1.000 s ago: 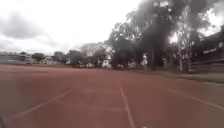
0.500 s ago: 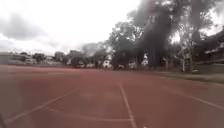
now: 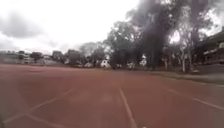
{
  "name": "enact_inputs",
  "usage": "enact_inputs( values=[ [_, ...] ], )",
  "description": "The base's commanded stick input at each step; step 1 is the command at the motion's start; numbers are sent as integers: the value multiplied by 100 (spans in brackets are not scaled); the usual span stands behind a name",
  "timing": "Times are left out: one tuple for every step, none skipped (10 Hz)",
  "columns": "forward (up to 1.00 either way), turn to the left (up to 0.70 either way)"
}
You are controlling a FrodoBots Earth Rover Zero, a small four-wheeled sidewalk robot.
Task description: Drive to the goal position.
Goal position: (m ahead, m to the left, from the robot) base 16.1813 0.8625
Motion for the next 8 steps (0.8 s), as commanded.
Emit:
enact_inputs(
  values=[
    [67,-13],
    [67,0],
    [67,0],
    [67,0],
    [67,0],
    [67,0],
    [67,0],
    [67,0]
  ],
)
